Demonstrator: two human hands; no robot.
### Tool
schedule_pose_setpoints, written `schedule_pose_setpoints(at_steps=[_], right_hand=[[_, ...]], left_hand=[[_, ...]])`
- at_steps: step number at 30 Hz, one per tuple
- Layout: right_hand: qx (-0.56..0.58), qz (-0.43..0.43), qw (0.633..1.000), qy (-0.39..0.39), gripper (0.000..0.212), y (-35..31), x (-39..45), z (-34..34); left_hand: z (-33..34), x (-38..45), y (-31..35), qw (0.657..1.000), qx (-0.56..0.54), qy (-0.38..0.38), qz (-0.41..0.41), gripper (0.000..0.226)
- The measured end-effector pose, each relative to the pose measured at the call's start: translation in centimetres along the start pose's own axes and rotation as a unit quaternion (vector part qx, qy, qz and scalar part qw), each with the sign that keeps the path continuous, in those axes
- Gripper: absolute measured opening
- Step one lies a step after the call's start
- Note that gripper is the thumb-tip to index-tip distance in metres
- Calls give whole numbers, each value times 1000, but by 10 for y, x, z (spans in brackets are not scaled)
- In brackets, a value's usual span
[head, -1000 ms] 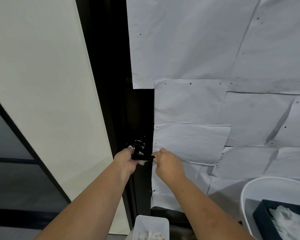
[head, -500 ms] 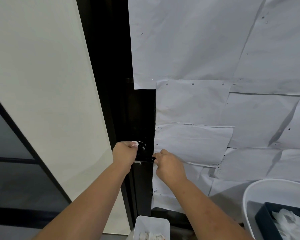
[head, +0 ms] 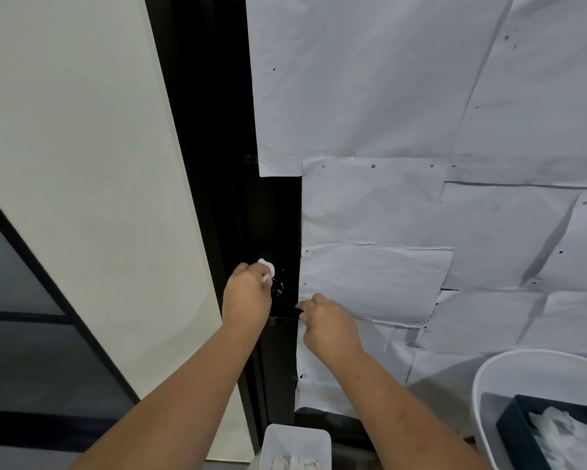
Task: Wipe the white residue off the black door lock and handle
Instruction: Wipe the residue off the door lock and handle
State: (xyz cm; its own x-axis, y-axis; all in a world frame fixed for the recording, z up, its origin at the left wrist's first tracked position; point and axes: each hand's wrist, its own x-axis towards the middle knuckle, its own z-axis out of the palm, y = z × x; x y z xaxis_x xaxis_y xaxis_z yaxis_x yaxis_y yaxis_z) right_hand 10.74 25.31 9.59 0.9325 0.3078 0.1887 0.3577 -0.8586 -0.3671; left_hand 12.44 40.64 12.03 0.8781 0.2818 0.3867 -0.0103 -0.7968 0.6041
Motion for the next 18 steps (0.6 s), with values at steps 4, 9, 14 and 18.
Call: schedule_pose_setpoints(at_steps=[4, 9, 14, 18], right_hand=[[5, -6, 1000, 0, 41, 1, 0, 0], [5, 0, 1000, 0, 42, 2, 2, 3], [-10, 3, 1000, -5, 42, -2, 3, 1], [-20, 8, 1000, -9, 43, -6, 0, -3]], left_hand=[[7, -3, -11, 1000, 3, 10, 11, 8], [12, 13, -19, 991, 57, -47, 109, 21], [14, 20, -19, 977, 110, -86, 164, 32], [1, 24, -10, 975, 92, -129, 154, 32]])
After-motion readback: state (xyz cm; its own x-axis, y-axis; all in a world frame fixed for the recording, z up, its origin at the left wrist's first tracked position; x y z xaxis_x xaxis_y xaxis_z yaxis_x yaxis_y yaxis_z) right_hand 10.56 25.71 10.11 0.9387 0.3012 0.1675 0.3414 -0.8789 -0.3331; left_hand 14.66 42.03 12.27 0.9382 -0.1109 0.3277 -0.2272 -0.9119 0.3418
